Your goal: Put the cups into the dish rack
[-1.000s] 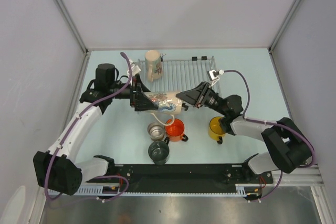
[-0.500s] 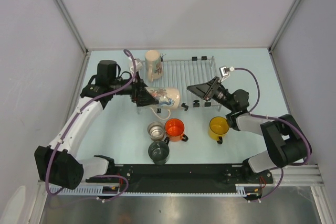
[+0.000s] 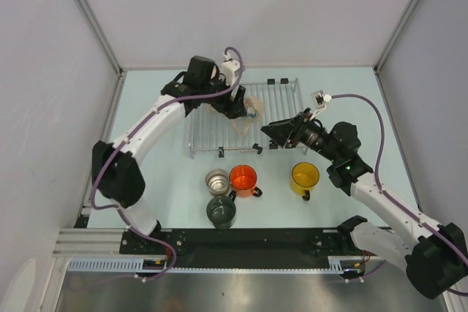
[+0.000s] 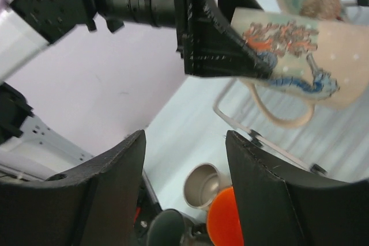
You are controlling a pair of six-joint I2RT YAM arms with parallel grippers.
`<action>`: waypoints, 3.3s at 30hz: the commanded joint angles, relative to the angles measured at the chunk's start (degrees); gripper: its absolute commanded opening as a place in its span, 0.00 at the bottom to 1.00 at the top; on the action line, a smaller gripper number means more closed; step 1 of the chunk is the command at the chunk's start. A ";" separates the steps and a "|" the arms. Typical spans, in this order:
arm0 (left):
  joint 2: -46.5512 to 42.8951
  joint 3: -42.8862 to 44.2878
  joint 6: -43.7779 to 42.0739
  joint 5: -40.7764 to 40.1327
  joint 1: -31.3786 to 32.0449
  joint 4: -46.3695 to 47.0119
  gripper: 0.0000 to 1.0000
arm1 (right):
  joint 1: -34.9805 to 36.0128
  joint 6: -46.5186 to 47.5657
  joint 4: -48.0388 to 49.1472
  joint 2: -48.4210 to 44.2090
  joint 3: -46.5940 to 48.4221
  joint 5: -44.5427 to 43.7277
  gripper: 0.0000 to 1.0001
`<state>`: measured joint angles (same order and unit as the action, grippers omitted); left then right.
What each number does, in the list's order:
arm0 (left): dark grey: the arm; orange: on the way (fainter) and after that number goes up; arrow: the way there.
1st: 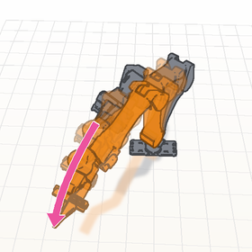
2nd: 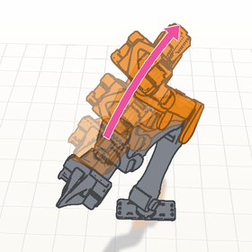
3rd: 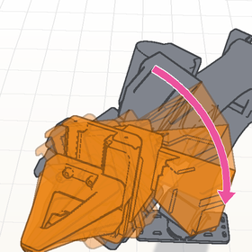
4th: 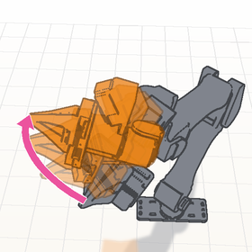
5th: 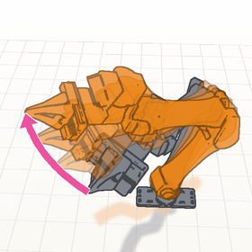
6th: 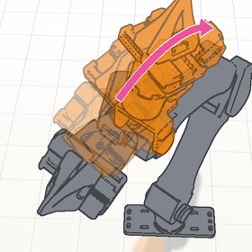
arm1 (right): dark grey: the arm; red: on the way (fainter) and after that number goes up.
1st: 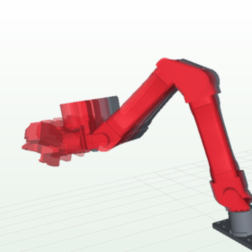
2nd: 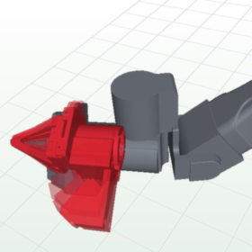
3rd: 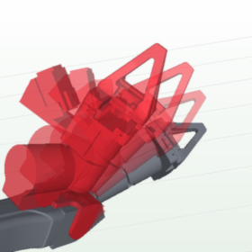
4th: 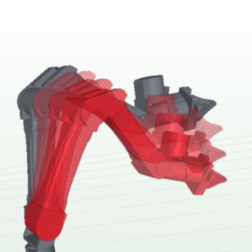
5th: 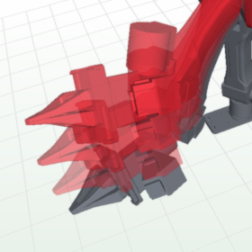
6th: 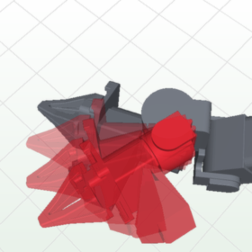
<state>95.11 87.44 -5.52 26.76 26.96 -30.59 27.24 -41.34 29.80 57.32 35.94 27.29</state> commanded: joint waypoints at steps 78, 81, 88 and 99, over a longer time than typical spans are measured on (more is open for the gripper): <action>17.23 29.20 -4.76 -22.81 5.21 5.89 0.99 | 4.04 14.18 -15.65 -0.37 -4.21 -7.60 0.70; 13.11 26.74 -4.68 -22.28 4.42 5.80 1.00 | 4.13 14.10 -15.56 -0.54 -4.22 -7.60 0.70; 1.05 8.31 -3.19 -15.79 4.77 6.24 1.00 | 3.96 14.19 -15.74 -0.89 -4.13 -7.78 0.70; 7.35 6.51 -0.28 -12.35 8.02 6.86 1.00 | 3.78 14.10 -16.09 -2.12 -4.57 -8.39 0.70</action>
<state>99.07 92.58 -7.73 11.90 34.33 -24.67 31.35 -27.33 11.88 56.86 31.73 18.96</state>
